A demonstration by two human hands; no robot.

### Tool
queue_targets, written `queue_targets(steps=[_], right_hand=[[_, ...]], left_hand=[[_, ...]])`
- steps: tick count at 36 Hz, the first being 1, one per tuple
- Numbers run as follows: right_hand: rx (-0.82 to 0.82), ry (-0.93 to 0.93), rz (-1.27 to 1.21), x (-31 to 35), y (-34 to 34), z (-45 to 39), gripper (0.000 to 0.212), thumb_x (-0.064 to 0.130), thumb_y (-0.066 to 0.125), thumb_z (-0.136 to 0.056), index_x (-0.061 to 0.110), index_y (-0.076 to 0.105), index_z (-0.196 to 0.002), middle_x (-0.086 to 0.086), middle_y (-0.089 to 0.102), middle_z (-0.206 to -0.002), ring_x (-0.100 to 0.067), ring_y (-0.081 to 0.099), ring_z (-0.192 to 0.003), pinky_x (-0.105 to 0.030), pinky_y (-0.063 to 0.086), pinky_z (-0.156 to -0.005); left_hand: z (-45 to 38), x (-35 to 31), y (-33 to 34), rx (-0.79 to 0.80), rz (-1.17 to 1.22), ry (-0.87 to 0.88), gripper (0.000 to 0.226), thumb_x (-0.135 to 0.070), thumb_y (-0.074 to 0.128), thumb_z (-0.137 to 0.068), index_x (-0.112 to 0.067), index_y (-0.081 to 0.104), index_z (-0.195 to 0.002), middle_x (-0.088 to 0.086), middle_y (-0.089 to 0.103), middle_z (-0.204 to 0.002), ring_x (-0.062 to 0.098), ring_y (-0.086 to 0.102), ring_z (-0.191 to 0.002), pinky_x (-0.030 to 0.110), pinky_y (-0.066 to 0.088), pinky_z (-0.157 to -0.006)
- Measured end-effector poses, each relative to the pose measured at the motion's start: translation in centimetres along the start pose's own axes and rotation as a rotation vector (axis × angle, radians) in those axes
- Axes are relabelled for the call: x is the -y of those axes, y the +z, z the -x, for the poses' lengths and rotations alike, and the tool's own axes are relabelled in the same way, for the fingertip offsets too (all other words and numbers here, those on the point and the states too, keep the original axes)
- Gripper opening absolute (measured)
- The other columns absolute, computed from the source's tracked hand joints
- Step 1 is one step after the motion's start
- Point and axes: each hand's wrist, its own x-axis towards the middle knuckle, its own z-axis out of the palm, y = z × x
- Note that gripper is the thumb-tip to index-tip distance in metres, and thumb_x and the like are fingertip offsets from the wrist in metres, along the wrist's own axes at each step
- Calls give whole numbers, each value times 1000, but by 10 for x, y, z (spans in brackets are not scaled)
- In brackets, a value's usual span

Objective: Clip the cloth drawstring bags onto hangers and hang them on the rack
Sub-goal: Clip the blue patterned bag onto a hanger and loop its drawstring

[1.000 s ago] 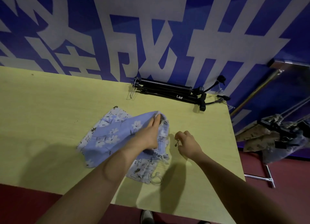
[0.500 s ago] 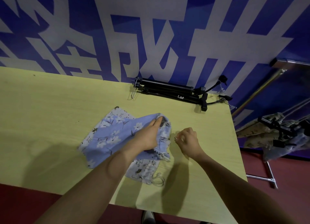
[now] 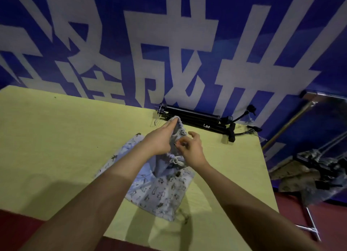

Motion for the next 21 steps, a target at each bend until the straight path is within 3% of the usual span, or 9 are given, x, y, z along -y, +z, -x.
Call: queue_targets(steps=[1, 3, 7, 10, 13, 18, 21], right_hand=[[27, -34, -31, 4, 0, -4, 7, 11, 61, -89, 4, 66, -89, -13, 52, -112, -31, 51, -109, -38, 43, -89], [82, -83, 7, 16, -2, -9, 9, 6, 58, -90, 8, 60, -81, -7, 53, -89, -24, 53, -85, -32, 42, -75], [54, -165, 215, 21, -2, -20, 4, 13, 54, -91, 12, 58, -90, -8, 48, -95, -29, 52, -87, -40, 46, -74], [122, -212, 402, 21, -6, -29, 34, 21, 61, -88, 10, 53, -119, -11, 41, -113, -31, 49, -97, -42, 49, -76], [136, -270, 510, 18, -13, -37, 47, 21, 68, -82, 10, 47, -122, -11, 36, -113, -31, 45, -99, -43, 51, -72], [181, -267, 387, 10, -26, -46, 46, 11, 64, -84, 11, 49, -127, -10, 35, -115, -27, 47, -100, -41, 50, -84], [96, -287, 324, 4, -32, -53, 29, 18, 59, -90, 15, 56, -119, -6, 41, -114, -23, 51, -95, -43, 51, -78]], left_hand=[[1, 1, -4, -16, -6, 4, 100, 5, 54, -79, -28, -10, -149, -10, 2, -160, 33, 55, -114, 50, 53, -84], [3, 2, -13, -43, -45, -13, 99, 5, 54, -80, -28, -10, -149, -8, 5, -160, 32, 57, -110, 48, 54, -81], [7, 5, -24, -79, -190, -64, 93, -2, 52, -84, -25, -10, -150, -7, 2, -160, 32, 57, -106, 39, 49, -71], [6, 5, -28, -110, -305, -105, 88, -7, 51, -88, -20, -10, -150, -4, -3, -160, 34, 57, -109, 35, 41, -68], [1, 5, -26, -129, -387, -132, 88, -7, 52, -88, -16, -11, -150, -2, -5, -160, 33, 58, -107, 33, 39, -67], [-14, 0, -15, -102, -377, -164, 87, -7, 55, -88, -11, -4, -150, 4, 7, -157, 32, 55, -115, 35, 38, -69], [-27, -2, -9, -95, -312, -186, 83, -6, 53, -88, -9, -1, -150, 7, 12, -155, 34, 54, -117, 36, 38, -70]])
